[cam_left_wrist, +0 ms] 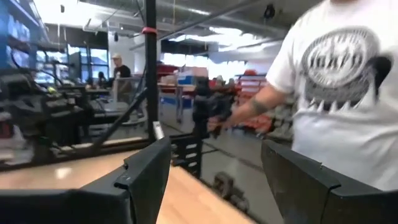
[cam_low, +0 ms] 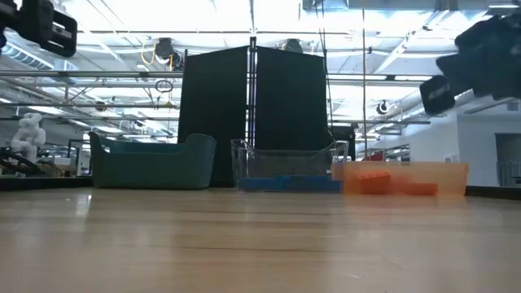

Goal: Sort blocks
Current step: Return to Home Position

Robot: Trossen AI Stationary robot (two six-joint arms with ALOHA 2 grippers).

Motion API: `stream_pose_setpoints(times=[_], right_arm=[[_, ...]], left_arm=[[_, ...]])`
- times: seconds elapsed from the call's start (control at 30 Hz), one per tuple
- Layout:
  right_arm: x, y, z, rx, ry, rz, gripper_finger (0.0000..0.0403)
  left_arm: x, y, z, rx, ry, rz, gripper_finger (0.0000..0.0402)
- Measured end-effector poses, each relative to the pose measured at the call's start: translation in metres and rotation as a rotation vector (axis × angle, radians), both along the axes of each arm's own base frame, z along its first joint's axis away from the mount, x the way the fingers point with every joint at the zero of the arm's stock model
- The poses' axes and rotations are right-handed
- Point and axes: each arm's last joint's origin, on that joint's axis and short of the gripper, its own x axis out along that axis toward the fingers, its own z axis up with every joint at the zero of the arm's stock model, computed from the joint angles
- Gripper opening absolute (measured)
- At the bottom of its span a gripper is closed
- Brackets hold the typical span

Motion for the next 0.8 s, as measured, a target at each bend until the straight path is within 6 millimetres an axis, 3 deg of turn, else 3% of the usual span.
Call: stream_pose_setpoints(times=[0.3,0.8], right_arm=[[0.003,0.018,-0.001,0.018,0.023,0.244,0.0000],[0.008,0.047,0.002,-0.067,-0.072,0.261,0.0000]], left_arm=[[0.003,0.002,-0.004,0.075,0.001,0.051,0.0252],[0.013,0.020,-0.013,0.061,0.121,0.230,0.0252]])
